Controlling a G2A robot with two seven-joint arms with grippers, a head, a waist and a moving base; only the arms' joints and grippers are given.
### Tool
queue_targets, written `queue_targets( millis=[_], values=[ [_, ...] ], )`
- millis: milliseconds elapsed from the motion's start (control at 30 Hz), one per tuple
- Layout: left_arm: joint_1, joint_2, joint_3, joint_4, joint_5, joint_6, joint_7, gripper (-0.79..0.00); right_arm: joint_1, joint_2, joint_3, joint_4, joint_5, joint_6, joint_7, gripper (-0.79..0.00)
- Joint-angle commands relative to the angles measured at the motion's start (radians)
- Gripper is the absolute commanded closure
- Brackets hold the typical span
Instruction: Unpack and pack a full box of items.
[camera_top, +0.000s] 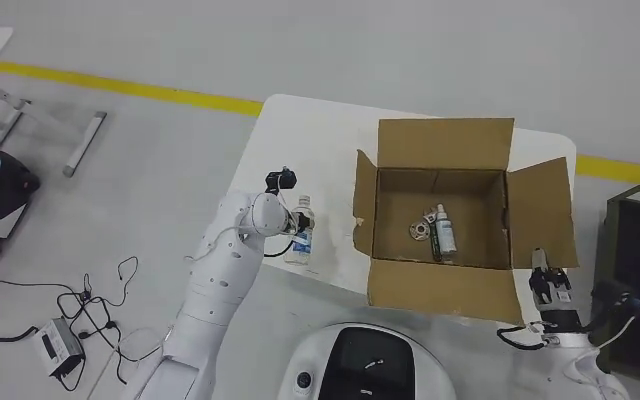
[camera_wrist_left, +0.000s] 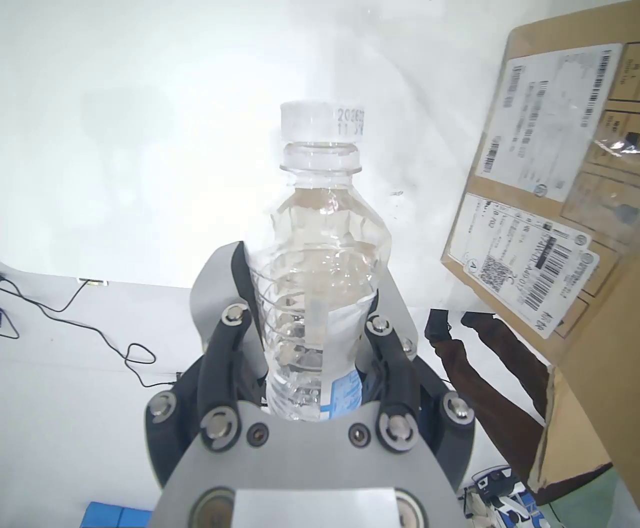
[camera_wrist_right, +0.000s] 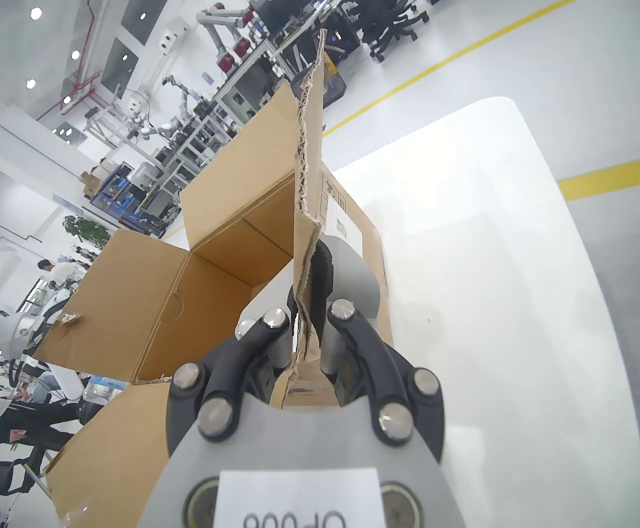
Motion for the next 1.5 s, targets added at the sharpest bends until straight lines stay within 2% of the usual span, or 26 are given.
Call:
queue_targets(
  millis=[0, 200, 467, 567, 1000, 1367, 1400, 1467],
  values=[
    [-0.012, -0.001, 0.002, 0.042, -0.017, 0.001, 0.009, 0.000, 0.002, -0.001, 0.002, 0.003, 0.006, -0.003, 0.000, 0.000],
    [-0.045, -0.003, 0.025, 0.157, -0.026, 0.001, 0.072, 0.000, -0.001, -0.004, 0.001, 0.005, 0.012, -0.011, 0.006, 0.000],
    [-0.086, -0.009, 0.087, 0.271, 0.010, -0.058, 0.179, 0.000, -0.006, -0.006, 0.008, 0.005, 0.012, -0.022, 0.017, 0.000],
    [-0.098, -0.009, 0.116, 0.300, 0.058, -0.083, 0.227, 0.000, -0.010, -0.008, 0.005, 0.002, 0.010, -0.027, 0.023, 0.000],
    [-0.161, -0.016, 0.155, 0.445, 0.067, -0.122, 0.348, 0.000, -0.014, -0.014, -0.010, -0.012, 0.001, -0.026, 0.030, 0.000],
    [-0.187, -0.025, 0.196, 0.517, 0.085, -0.144, 0.385, 0.000, -0.019, -0.020, -0.020, -0.008, 0.003, -0.023, 0.037, 0.000],
    [-0.190, -0.026, 0.199, 0.523, 0.084, -0.143, 0.384, -0.018, -0.019, -0.020, -0.020, -0.008, 0.003, -0.023, 0.038, 0.000],
    [-0.196, -0.028, 0.203, 0.532, 0.082, -0.140, 0.380, -0.265, -0.020, -0.020, -0.019, -0.009, 0.001, -0.022, 0.042, 0.000]
  ],
)
